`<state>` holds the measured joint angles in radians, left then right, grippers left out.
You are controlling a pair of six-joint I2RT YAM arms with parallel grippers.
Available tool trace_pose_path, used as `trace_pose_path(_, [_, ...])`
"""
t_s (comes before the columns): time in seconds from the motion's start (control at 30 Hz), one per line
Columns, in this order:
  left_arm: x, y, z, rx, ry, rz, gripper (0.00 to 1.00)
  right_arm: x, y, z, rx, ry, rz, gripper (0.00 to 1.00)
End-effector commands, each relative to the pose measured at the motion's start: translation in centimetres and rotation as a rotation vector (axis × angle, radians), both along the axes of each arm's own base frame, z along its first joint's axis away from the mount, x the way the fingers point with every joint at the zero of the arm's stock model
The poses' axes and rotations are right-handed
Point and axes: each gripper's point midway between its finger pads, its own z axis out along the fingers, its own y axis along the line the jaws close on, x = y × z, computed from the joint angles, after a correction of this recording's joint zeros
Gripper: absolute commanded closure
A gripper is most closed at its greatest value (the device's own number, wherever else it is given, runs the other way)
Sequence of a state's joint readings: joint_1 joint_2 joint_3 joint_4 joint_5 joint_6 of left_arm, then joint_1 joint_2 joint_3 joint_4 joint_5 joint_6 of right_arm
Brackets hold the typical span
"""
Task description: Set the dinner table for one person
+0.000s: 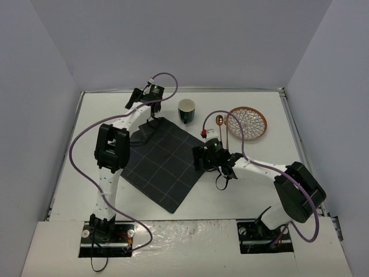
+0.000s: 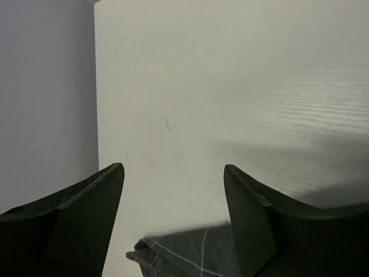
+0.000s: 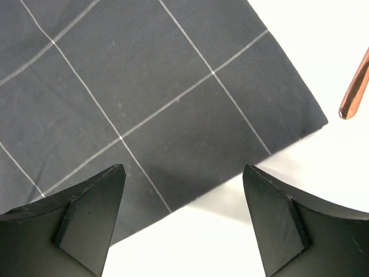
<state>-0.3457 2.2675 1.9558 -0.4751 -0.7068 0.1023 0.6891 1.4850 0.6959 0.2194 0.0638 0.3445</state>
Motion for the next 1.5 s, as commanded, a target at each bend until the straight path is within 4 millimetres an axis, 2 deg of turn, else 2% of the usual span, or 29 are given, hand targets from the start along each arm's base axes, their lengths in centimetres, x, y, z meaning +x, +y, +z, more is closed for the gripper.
trace_pose_path(0.0, [-0.1,1.7,9.1,-0.132,-0.177,0.055,0.28,1.0,1.4,3.9,0.051,-0.084,0.024,0.20])
trace_pose_path(0.03, [-1.1,1.0,8.5,-0.202,-0.151,0.033,0.22,1.1,1.4,4.0,0.056,-0.085,0.024,0.20])
trace_pose_path(0.1, [-2.7,-0.8,9.2,-0.387,-0.161,0.001,0.14,1.0,1.6,4.1,0.063,-0.084,0.028,0.19])
trace_pose_path(0.17, [-4.9,-2.0,7.2,-0.551,-0.129,-0.004,0.05,1.0,2.0,4.4,0.076,-0.082,0.038,0.19])
trace_pose_path(0.2, [-5.9,-2.5,7.6,-0.658,-0.158,0.012,0.03,0.9,2.2,4.5,0.082,-0.080,0.044,0.19])
trace_pose_path(0.33, [-7.6,-4.1,4.6,-0.937,-0.122,0.001,0.03,0.9,2.7,4.5,0.082,-0.078,0.066,0.19])
trace_pose_path(0.4, [-7.9,-4.8,4.3,-1.008,-0.114,-0.011,0.04,0.9,2.8,4.4,0.079,-0.077,0.070,0.19])
trace_pose_path(0.47, [-8.3,-5.2,3.0,-1.034,-0.084,-0.004,0.05,0.8,2.8,4.2,0.075,-0.072,0.070,0.19])
trace_pose_path(0.57, [-8.2,-5.5,0.5,-1.094,-0.046,0.015,0.10,0.7,2.8,4.1,0.078,-0.068,0.071,0.19])
trace_pose_path(0.7, [-7.8,-5.5,-1.5,-1.122,-0.009,0.036,0.21,0.6,2.8,4.0,0.078,-0.068,0.073,0.18])
trace_pose_path(0.93, [-6.8,-6.3,-2.1,-1.160,-0.007,0.014,0.37,0.3,2.6,3.5,0.072,-0.056,0.072,0.18])
trace_pose_path(1.23, [-6.8,-6.8,-4.2,-1.182,0.043,0.045,0.47,0.3,2.4,3.4,0.064,-0.057,0.070,0.18])
trace_pose_path(1.33, [-6.7,-6.9,-4.4,-1.187,0.048,0.050,0.54,0.3,2.5,3.4,0.066,-0.056,0.070,0.18])
trace_pose_path(1.47, [-6.4,-6.8,-4.2,-1.176,0.046,0.044,0.71,0.3,2.4,3.1,0.059,-0.053,0.071,0.18])
